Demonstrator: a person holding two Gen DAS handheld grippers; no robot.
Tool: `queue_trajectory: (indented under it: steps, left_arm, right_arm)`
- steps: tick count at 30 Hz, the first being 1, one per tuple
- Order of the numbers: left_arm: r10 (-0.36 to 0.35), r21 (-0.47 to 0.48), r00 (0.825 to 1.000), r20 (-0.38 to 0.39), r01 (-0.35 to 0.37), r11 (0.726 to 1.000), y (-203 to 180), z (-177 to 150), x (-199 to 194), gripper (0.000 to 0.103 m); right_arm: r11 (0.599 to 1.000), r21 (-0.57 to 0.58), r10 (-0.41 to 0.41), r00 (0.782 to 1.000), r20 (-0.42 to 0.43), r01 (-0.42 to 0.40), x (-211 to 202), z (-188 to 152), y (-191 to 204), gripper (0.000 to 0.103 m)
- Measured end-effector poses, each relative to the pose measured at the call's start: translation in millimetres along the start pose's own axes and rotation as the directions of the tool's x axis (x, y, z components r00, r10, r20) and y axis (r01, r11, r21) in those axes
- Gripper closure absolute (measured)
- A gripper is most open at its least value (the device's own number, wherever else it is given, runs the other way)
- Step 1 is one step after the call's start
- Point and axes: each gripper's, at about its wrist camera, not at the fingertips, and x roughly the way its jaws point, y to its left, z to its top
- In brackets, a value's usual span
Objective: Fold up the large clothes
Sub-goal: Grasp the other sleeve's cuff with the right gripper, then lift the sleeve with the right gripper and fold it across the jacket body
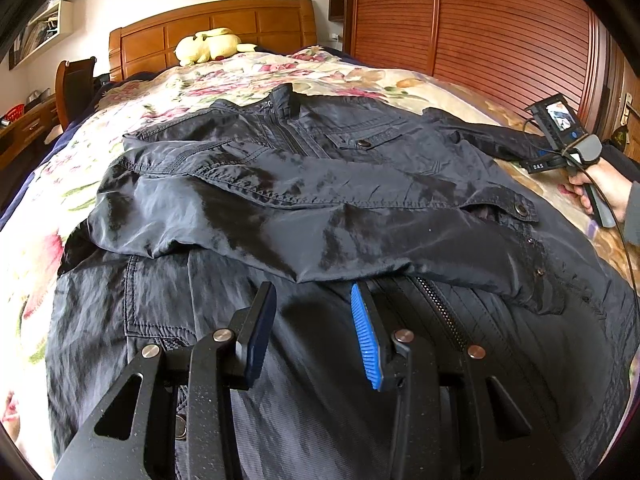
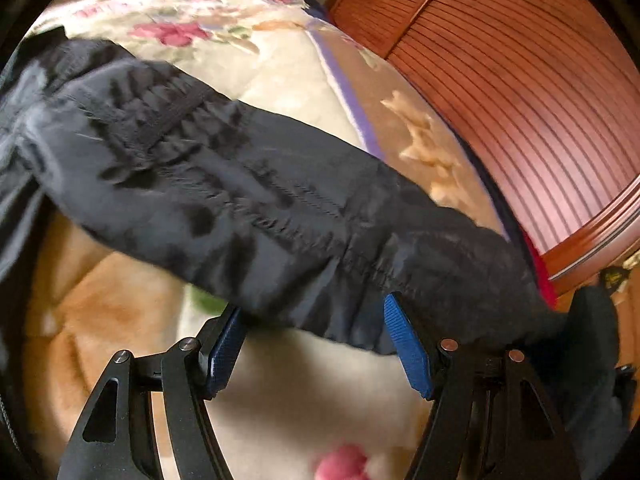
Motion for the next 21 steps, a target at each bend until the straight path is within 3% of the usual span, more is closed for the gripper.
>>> queue_trajectory:
  steps: [1,2,4,6,9,14,19,21]
  left_arm:
    - [0.000,0.000,1.000,0.000,0.000,1.000,-1,0,0,0.063]
    - [0.000,0.001,1.000,0.000,0.000,1.000,-1,0,0,0.063]
    - [0.001,0.001,1.000,0.000,-0.001,1.000,-1,0,0,0.063]
    - [0.001,0.001,1.000,0.001,-0.001,1.000,-1,0,0,0.063]
    - [0.001,0.001,1.000,0.000,-0.001,1.000,-1,0,0,0.063]
    - [0.003,-0.001,1.000,0.003,-0.003,1.000,-1,1,0,0.063]
    - [0.003,0.000,1.000,0.005,-0.003,1.000,0,1,-1,0.063]
    - [0.003,0.001,1.000,0.005,-0.003,1.000,0,1,-1,0.063]
  right_arm:
    - [1.000,-0.002,0.003,1.000,-0.012,-0.003,3,4,1,0.058]
    - [1.000,-0.009,0.013,1.000,-0.025,-0.014,6,8,4,0.085]
    - [0.999,-0.037,-0.012,1.000,-0.011,0.012,0,19,11,0.095]
    - [1.000,-0.030,0.000,0.998,0.064,0.002,-19,33,11,0.097]
    - [0.999,0.026,0.036,0.978,0.205,-0.042,-63,54,9,0.097]
    - [0.988,-0.058,0.156,0.900,0.408,-0.145,-138,62,42,0.097]
    - [0.928,-0.194,0.372,0.815,0.445,-0.317,-184,42,97,0.097]
    - [0.898,-0.225,0.439,0.796,0.416,-0.377,-189,29,115,0.097]
